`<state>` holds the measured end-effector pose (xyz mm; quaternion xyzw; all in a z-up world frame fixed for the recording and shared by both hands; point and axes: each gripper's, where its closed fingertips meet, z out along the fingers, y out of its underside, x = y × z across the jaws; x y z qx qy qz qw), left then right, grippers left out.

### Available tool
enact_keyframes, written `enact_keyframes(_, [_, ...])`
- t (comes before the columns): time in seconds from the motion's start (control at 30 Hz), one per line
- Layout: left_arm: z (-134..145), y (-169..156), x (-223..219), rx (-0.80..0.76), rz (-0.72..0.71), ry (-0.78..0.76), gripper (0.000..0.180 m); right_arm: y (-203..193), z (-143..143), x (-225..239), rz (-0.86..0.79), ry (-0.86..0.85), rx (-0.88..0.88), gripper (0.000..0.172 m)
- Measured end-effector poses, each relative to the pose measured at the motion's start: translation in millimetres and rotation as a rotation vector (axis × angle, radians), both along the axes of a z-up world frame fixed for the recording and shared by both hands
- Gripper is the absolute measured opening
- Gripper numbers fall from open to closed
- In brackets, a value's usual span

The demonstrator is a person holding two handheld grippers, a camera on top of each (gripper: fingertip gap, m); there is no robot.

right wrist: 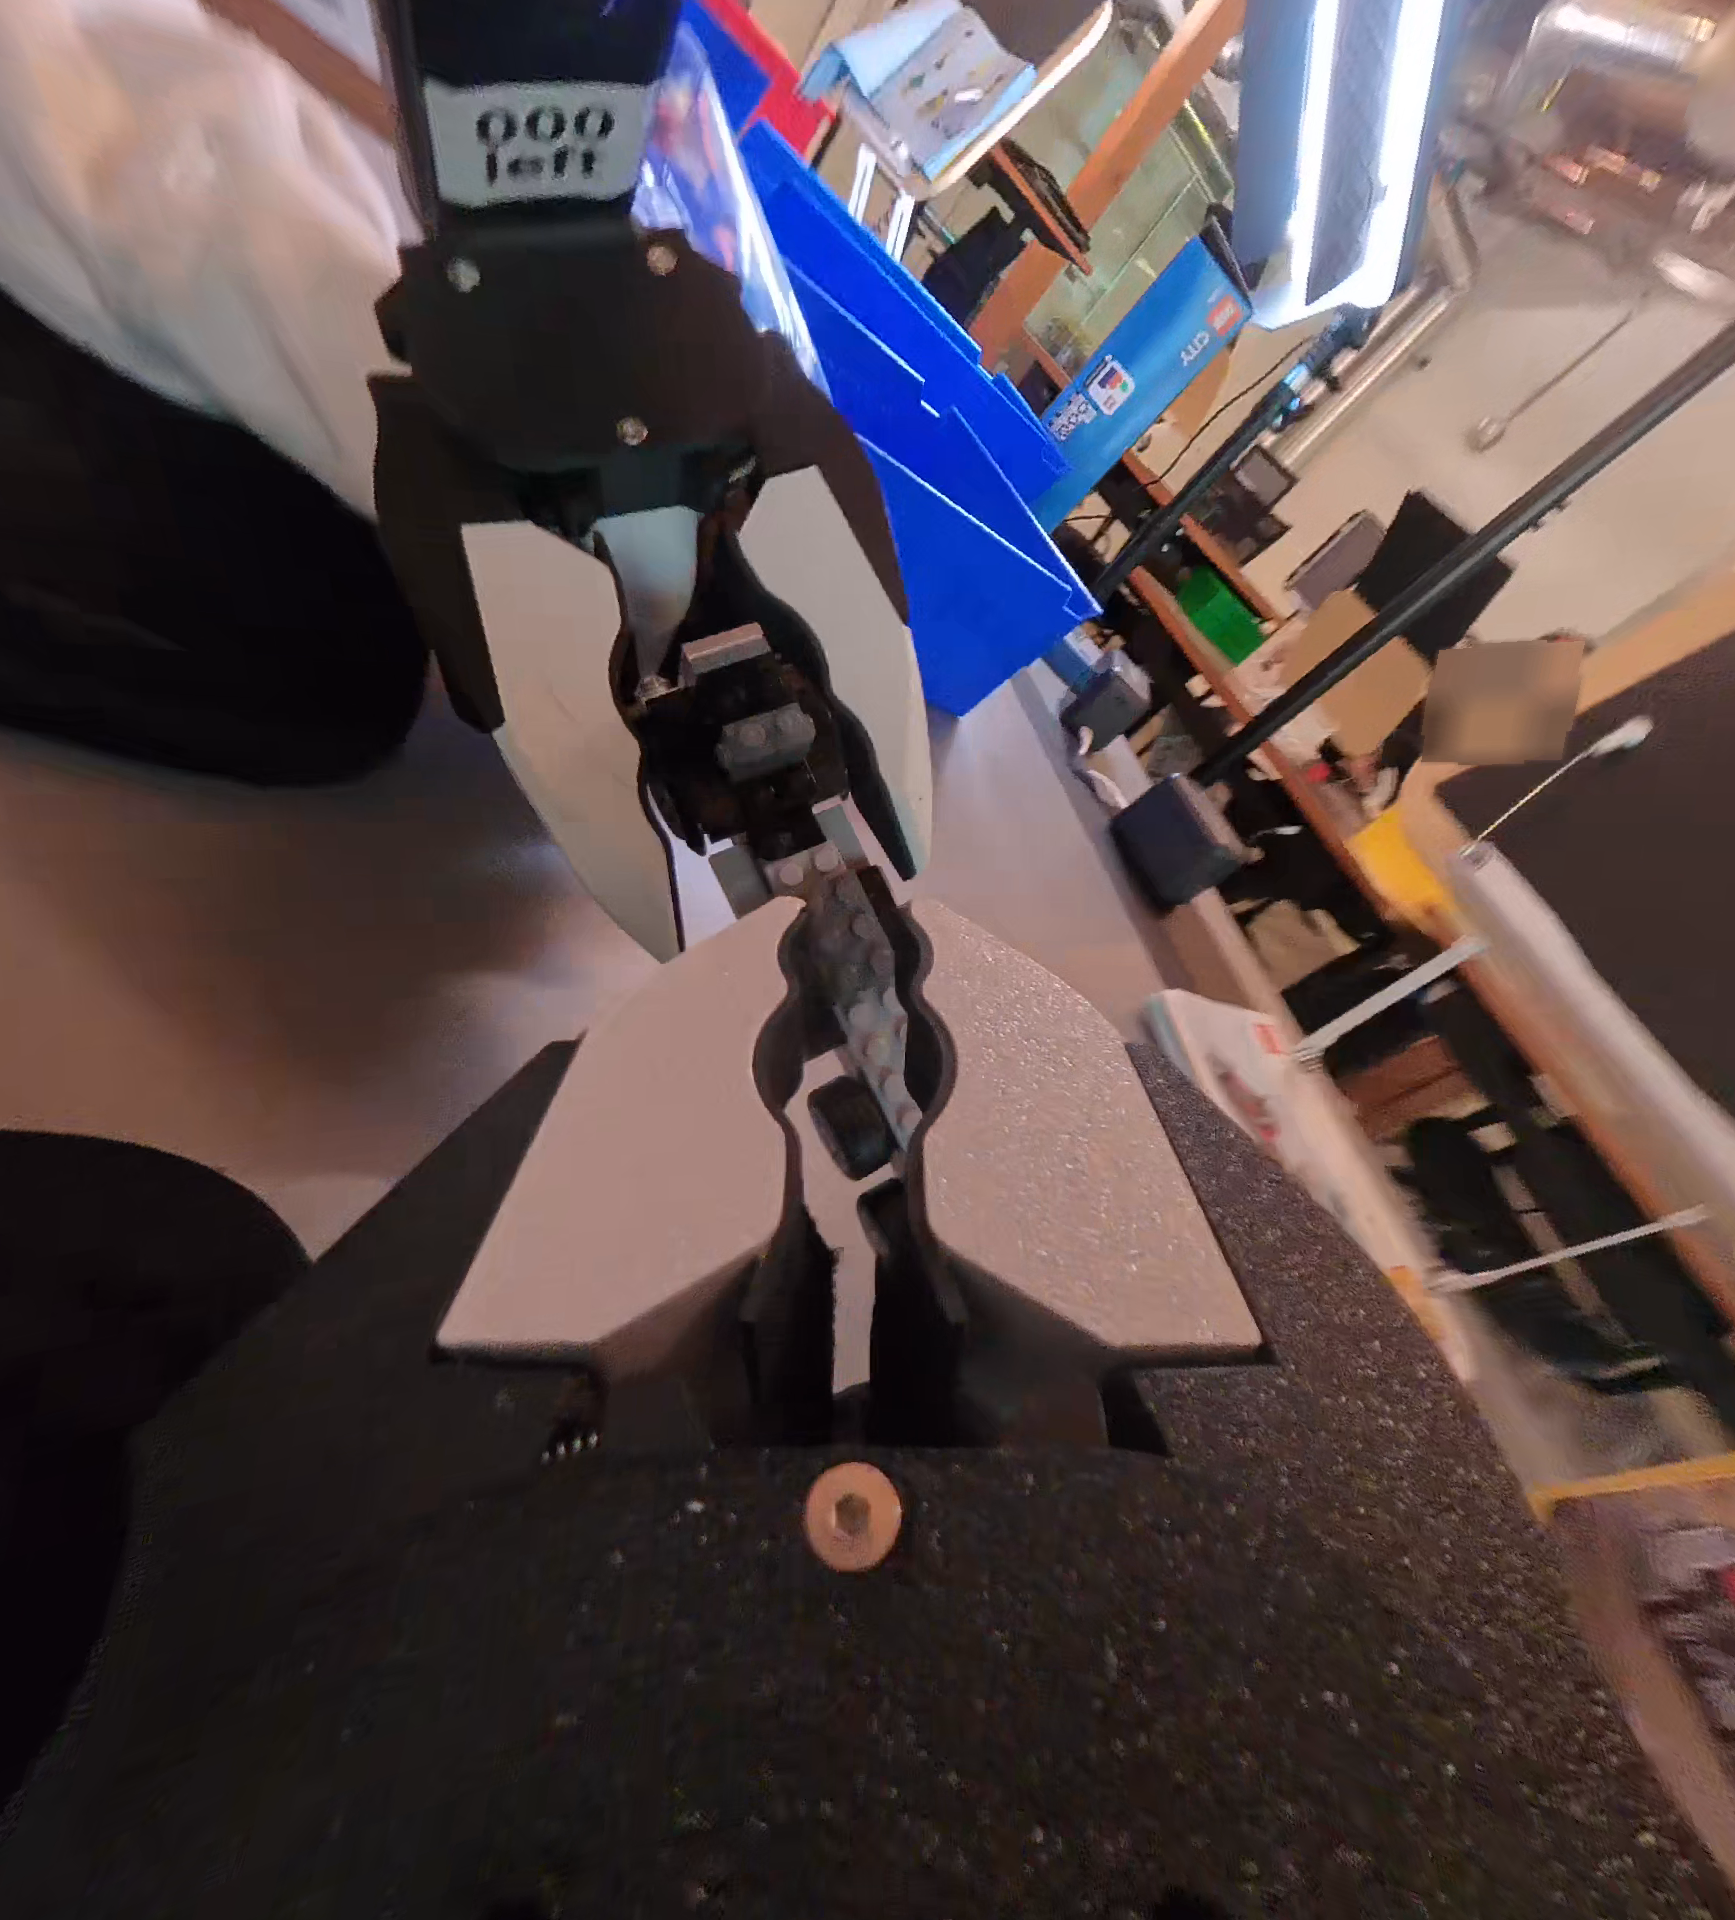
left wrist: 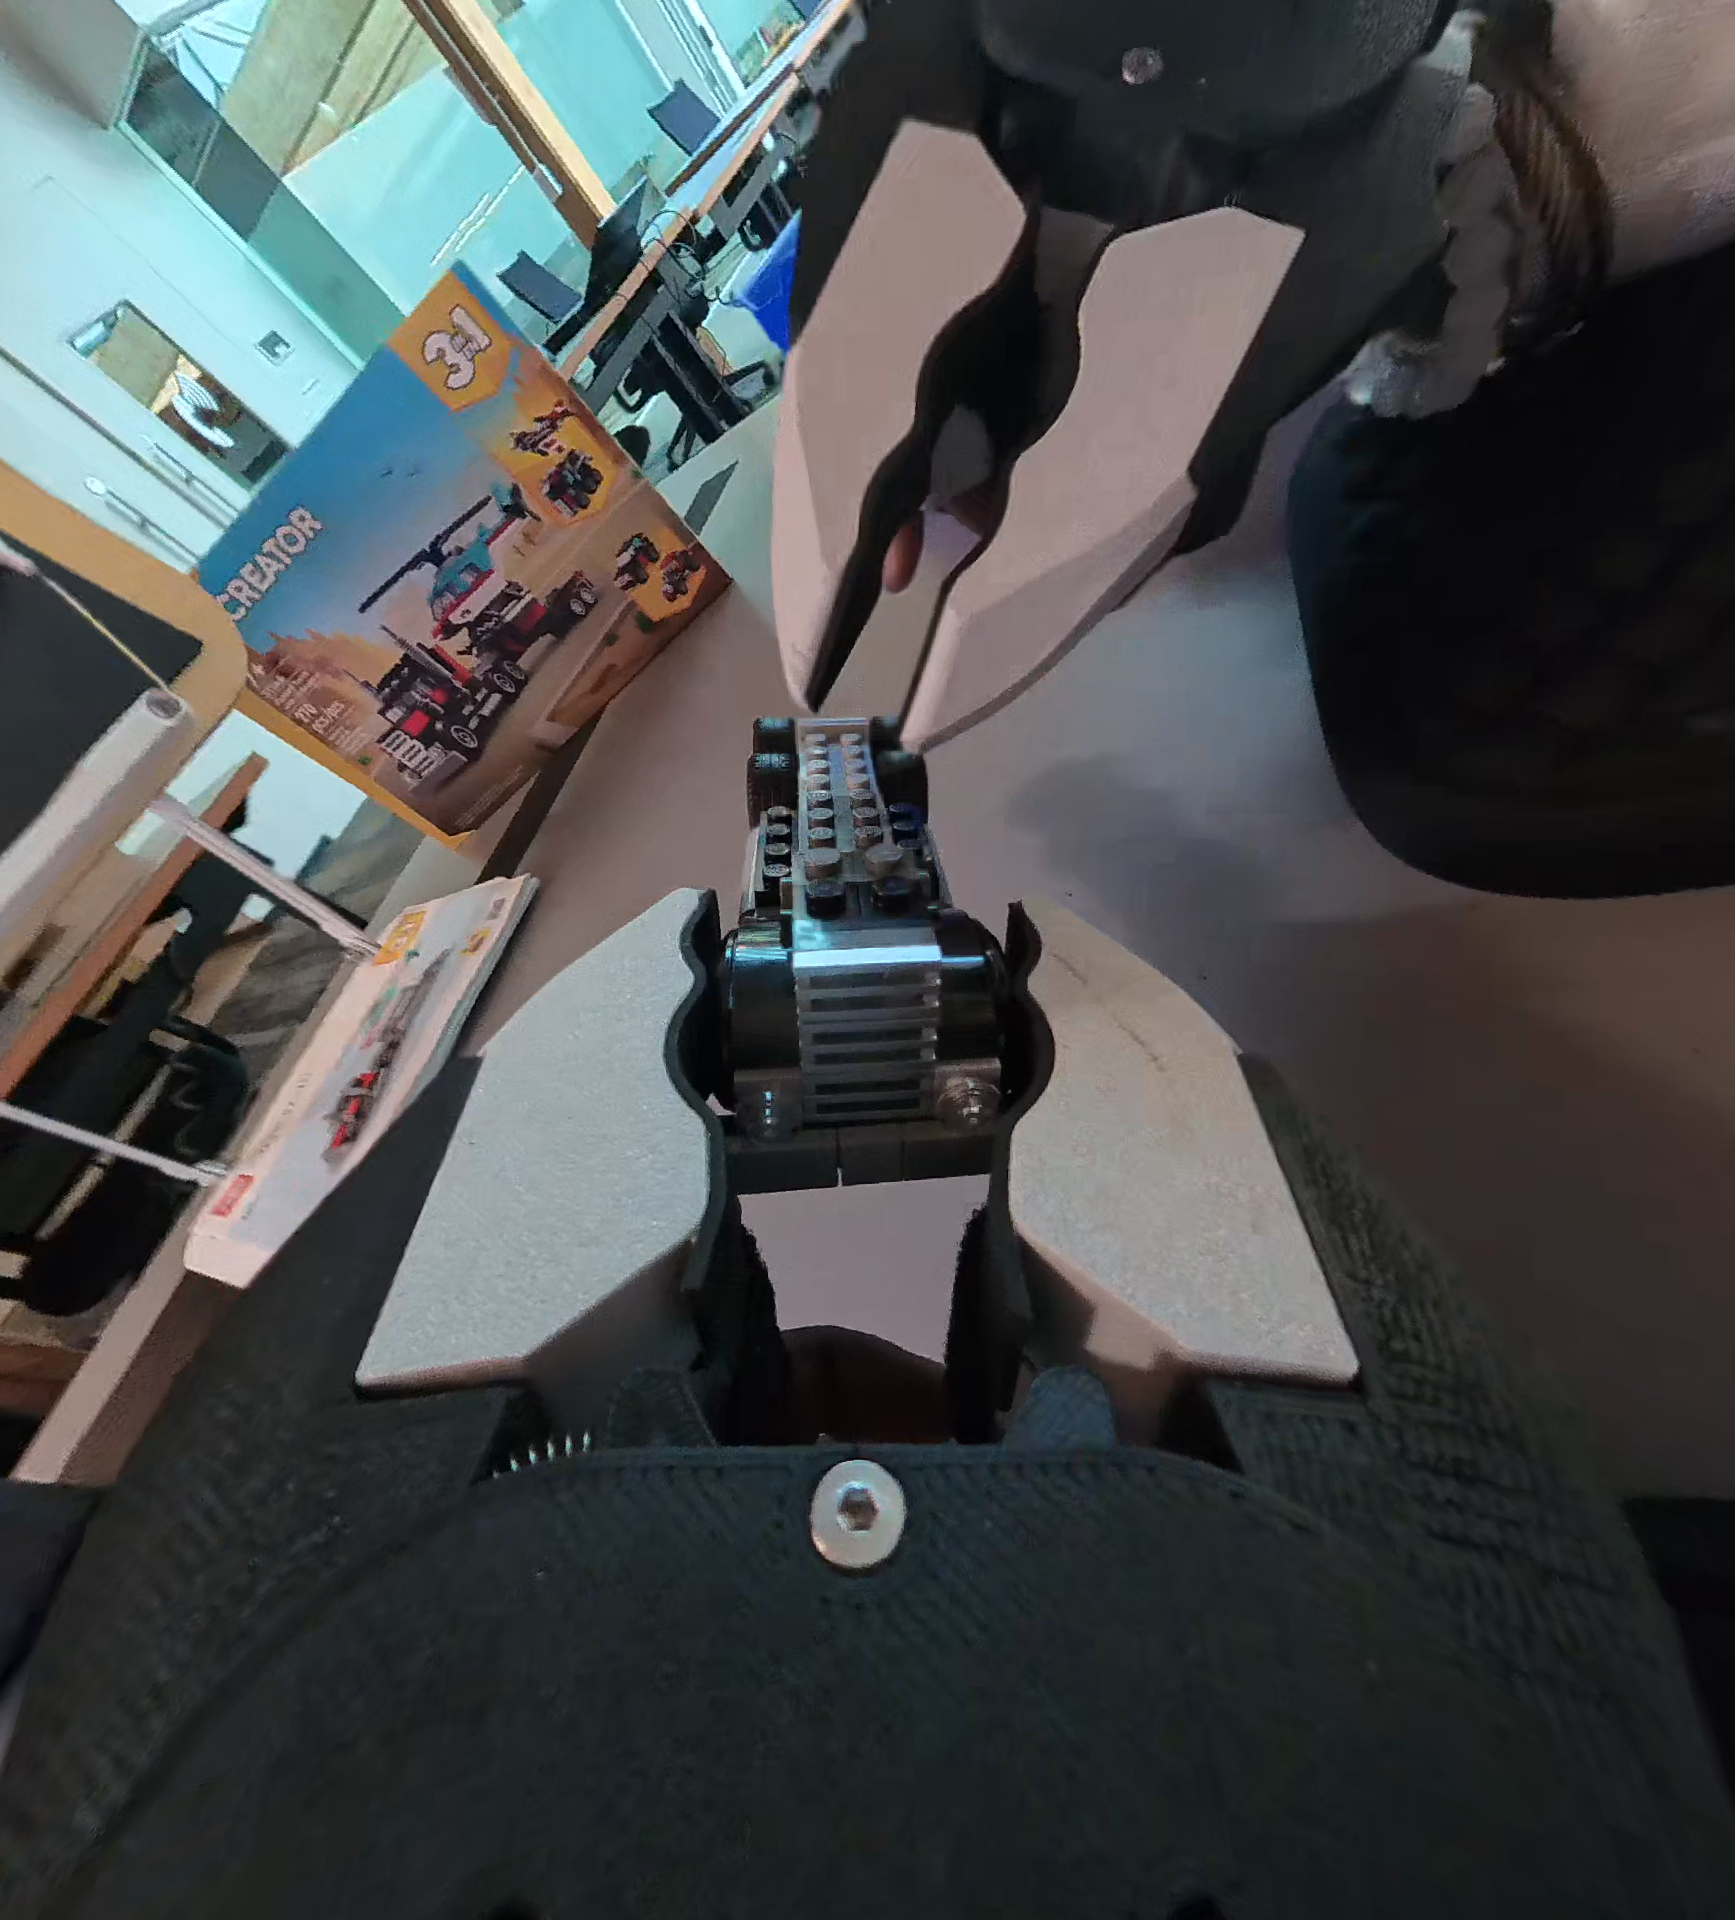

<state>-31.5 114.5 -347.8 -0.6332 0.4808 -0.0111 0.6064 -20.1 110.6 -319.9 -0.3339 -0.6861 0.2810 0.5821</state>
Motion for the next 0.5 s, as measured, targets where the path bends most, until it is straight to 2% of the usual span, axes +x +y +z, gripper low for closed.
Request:
enact_keyframes(0.1, [3.4,2.0,-3.6,-0.081,0.003,-0.13,0.052,11.9,6.1,2.4,-0.036,0.046,-0.104,0.016])
enact_keyframes(0.3, [27.8,8.2,-19.0,-0.177,0.023,-0.472,0.053,29.9,23.9,8.3,-0.113,0.18,-0.243,0.017])
enact_keyframes(0.37, [31.1,10.1,-23.4,-0.232,0.032,-0.57,0.052,31.9,26.6,9.2,-0.135,0.202,-0.215,0.017])
enact_keyframes(0.5, [36.3,10.2,-25.3,-0.359,0.007,-0.761,0.052,23.8,17.8,3.1,-0.154,0.141,-0.016,0.019])
